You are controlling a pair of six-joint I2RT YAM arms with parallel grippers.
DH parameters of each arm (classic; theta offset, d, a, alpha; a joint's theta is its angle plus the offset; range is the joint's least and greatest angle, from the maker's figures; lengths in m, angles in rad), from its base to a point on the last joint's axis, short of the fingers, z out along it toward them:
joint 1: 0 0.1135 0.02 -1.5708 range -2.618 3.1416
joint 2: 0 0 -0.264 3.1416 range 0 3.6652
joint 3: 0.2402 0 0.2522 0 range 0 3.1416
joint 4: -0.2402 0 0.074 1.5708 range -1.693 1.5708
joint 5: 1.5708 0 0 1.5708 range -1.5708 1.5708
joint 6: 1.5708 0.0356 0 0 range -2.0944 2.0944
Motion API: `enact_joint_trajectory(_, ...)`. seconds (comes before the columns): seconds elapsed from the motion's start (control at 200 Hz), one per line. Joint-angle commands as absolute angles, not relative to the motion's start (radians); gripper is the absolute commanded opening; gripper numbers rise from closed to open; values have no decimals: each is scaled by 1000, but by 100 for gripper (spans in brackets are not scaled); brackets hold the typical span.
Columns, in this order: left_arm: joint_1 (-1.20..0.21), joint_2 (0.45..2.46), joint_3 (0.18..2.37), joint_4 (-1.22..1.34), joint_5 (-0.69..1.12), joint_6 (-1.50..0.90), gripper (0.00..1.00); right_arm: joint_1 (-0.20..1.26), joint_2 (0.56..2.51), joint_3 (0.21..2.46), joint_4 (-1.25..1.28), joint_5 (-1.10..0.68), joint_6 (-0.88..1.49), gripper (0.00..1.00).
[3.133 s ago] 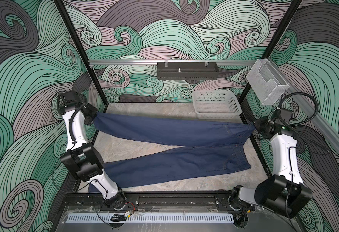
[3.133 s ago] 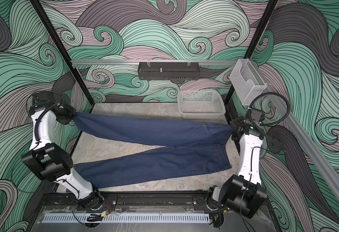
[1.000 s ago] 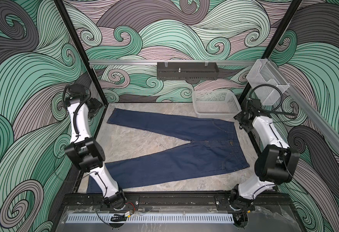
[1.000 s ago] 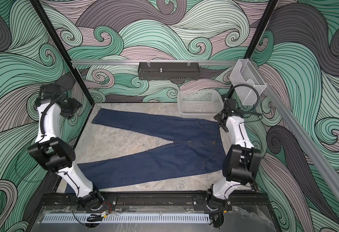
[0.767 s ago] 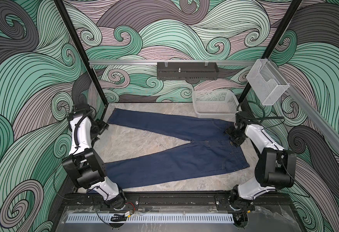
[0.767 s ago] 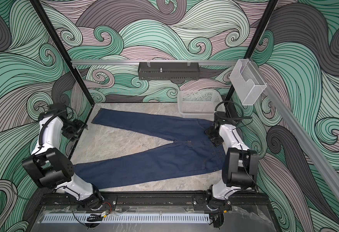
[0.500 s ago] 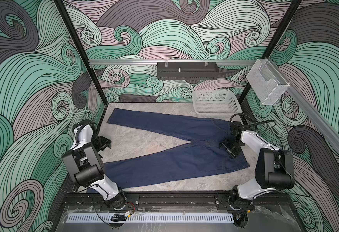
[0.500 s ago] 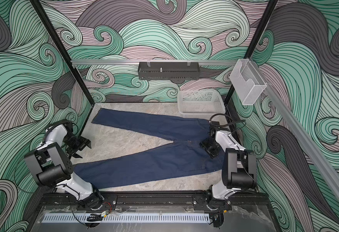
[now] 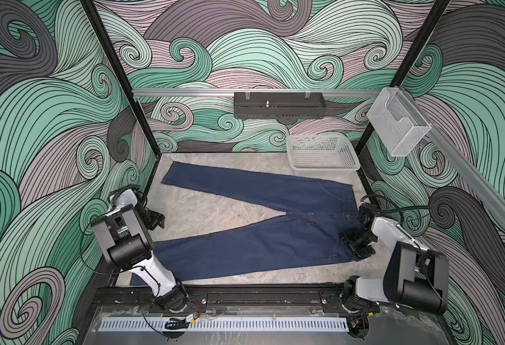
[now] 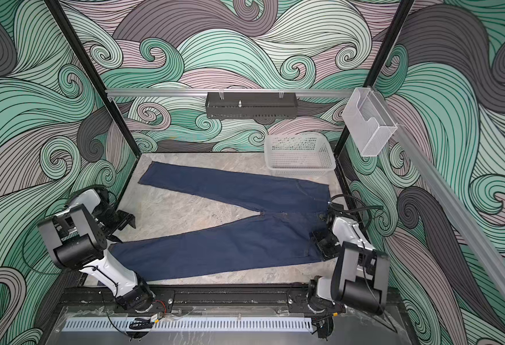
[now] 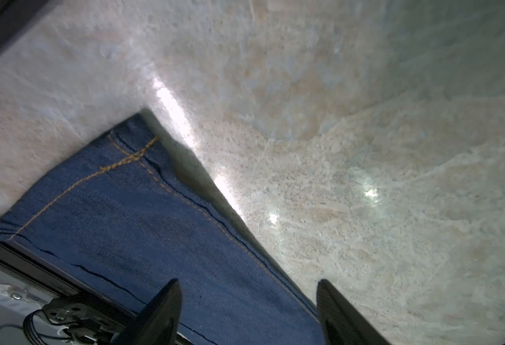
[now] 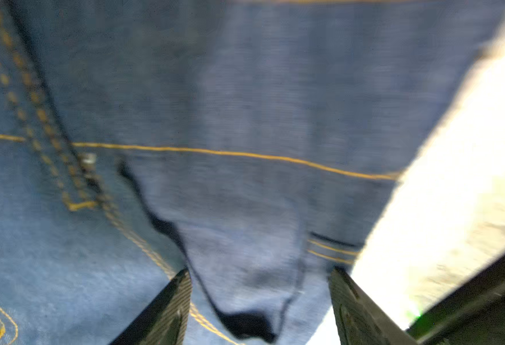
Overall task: Fold and stack the trousers
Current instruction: Move the trousers to the center of the table.
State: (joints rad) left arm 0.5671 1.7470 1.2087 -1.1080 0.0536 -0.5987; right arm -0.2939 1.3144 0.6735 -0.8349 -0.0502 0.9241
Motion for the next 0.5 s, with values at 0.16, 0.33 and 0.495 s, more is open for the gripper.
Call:
enact_joint_trajectory(0.16, 572, 1748, 1202, -1098, 53, -592, 73, -274, 1231, 799, -847, -63, 934, 69)
enact_joint_trajectory(0.33, 574, 1754, 1167, -1062, 80, -606, 64, -241, 1349, 831, -744, -175, 937, 58)
enact_joint_trajectory(0.495, 573, 1753, 1135, -1027, 125, -624, 51, -212, 1459, 795, -636, -246, 960, 38)
